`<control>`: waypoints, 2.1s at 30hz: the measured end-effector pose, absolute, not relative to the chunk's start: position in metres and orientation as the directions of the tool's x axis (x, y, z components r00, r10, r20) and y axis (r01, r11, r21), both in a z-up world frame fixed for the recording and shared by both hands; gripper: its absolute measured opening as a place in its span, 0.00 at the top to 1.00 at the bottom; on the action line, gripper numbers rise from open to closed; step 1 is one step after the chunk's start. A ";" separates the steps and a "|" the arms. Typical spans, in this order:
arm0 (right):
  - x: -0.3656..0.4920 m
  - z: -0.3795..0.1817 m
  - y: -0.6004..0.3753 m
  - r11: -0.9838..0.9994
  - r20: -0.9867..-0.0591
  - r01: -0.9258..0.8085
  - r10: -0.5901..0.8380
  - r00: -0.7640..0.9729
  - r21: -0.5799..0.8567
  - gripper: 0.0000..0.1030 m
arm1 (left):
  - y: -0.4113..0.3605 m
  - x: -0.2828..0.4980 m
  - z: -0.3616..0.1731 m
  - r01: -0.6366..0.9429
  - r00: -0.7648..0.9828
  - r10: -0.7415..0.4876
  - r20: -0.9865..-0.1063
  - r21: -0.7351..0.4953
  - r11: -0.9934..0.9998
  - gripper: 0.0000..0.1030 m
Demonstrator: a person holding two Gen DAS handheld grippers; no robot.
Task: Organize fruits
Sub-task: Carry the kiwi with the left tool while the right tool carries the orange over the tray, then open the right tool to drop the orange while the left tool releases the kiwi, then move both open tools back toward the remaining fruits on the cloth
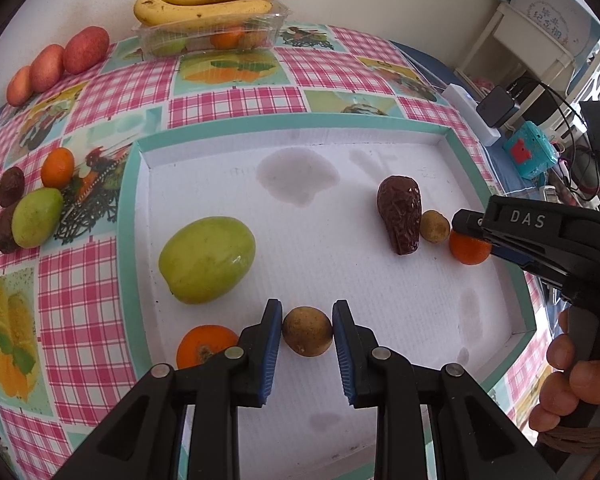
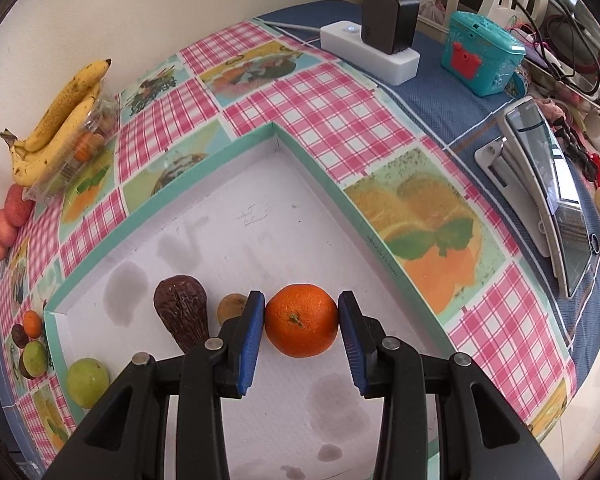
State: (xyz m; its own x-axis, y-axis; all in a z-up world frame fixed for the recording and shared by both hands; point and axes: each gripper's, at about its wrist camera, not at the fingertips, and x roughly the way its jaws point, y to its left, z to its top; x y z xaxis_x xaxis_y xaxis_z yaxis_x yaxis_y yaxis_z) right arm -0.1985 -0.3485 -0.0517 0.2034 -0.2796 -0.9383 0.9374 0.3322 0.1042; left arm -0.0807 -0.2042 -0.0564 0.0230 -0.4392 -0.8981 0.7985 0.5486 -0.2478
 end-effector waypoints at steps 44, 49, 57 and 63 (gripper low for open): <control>-0.196 -0.012 -0.339 0.360 -0.913 0.929 -0.343 0.220 0.088 0.29 | -0.191 -0.059 -0.030 0.760 0.051 -0.444 -0.895 -0.253 0.599 0.38; -0.185 -0.009 -0.330 0.403 -0.911 0.911 -0.338 0.236 0.086 0.25 | -0.162 -0.023 -0.026 0.641 0.145 -0.383 -0.912 -0.208 0.739 0.31; -0.163 -0.006 -0.313 0.473 -0.910 0.878 -0.327 0.257 0.078 0.15 | -0.113 0.027 -0.011 0.499 0.306 -0.324 -0.895 -0.139 0.856 0.05; -0.147 -0.005 -0.298 0.528 -0.905 0.848 -0.334 0.263 0.052 0.15 | -0.088 0.050 -0.005 0.430 0.353 -0.289 -0.890 -0.120 0.895 0.01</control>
